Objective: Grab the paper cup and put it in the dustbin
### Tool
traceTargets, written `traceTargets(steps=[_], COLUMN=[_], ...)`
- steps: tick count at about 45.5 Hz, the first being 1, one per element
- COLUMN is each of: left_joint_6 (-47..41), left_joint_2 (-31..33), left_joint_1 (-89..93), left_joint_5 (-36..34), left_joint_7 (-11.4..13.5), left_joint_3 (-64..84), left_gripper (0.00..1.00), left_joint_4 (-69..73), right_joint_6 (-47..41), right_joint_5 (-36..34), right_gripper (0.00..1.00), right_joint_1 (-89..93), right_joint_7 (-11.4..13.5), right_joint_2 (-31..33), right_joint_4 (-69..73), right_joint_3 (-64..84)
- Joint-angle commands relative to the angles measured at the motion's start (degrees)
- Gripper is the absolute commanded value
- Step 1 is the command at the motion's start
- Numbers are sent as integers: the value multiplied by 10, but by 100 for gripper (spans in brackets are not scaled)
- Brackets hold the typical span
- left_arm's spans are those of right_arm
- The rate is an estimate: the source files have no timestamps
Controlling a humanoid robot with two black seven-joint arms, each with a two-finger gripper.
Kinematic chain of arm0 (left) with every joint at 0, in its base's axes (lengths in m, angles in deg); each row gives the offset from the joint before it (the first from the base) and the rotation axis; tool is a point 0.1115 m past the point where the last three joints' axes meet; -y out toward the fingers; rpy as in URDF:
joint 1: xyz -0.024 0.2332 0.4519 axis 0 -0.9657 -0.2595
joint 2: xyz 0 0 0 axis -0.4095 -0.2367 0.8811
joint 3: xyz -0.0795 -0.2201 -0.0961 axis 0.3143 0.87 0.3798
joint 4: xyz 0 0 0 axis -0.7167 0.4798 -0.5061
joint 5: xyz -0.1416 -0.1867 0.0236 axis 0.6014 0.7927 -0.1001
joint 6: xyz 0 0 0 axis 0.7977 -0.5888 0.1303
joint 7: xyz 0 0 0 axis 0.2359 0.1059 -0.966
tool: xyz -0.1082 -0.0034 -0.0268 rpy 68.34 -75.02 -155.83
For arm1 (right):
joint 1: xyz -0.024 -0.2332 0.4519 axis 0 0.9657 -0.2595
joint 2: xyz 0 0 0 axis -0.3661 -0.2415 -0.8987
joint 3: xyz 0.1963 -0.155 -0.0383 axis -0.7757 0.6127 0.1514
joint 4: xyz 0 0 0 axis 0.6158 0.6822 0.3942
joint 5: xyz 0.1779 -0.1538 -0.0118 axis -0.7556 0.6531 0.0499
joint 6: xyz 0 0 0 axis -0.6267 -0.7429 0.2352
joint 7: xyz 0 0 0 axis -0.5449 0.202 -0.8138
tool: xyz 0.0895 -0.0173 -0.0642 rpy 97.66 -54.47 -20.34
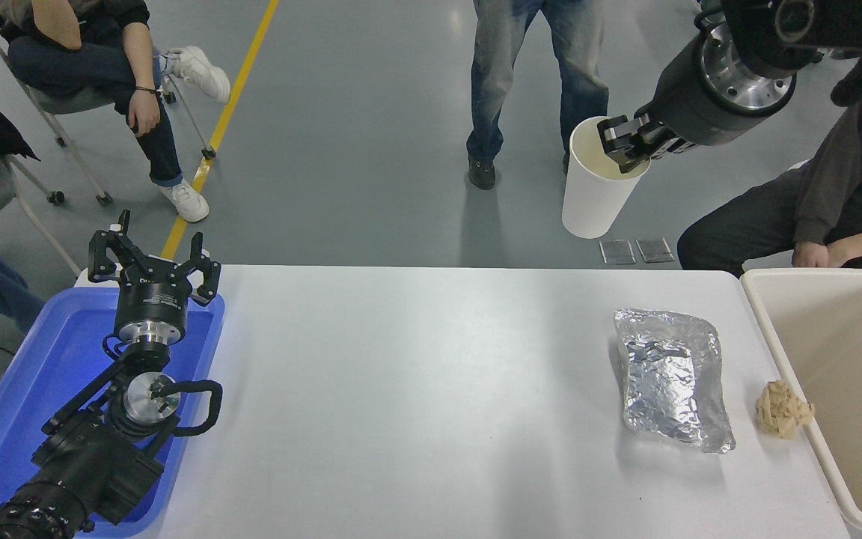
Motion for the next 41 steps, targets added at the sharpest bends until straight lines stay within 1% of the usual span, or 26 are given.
traceTargets(steps=[1,6,10,15,20,23,25,30,34,36,38,39,41], left_joint_6=[0,0,0,0,0,0,0,0,0,0,0,0,0], left_joint_2=[0,0,0,0,0,0,0,0,0,0,0,0,0], left_joint_1=[0,0,0,0,0,0,0,0,0,0,0,0,0], left_joint_5=[1,1,1,1,1,1,1,1,1,1,1,1,1], left_joint_7=[1,1,1,1,1,1,1,1,1,1,1,1,1], left_joint_3=[0,0,0,0,0,0,0,0,0,0,0,0,0], left_gripper=[99,99,99,99,99,99,99,99,99,99,99,99,99], left_joint_4=[0,0,0,0,0,0,0,0,0,0,0,0,0], right_joint_6=[-7,-13,-17,-19,-14,-11,-8,22,68,86,102,118,134], right_joint_5=[55,125,189,260,305,316,320,327,330,330,330,330,330], right_gripper=[0,0,0,0,0,0,0,0,0,0,0,0,0], right_joint_1=[0,5,19,51,101,151,195,337,465,523,579,644,698], right_joint_7=[-3,-5,-5,-6,-6,-8,-10,-21,-34,-35,-35,-35,-35], right_joint_2=[68,154,236,326,393,444,464,476,469,465,453,429,410], right_joint_4=[-2,-4,-11,-42,-93,-130,-156,-209,-247,-268,-287,-311,-329], right_joint_3=[53,74,75,70,50,18,-14,-118,-206,-252,-294,-342,-381])
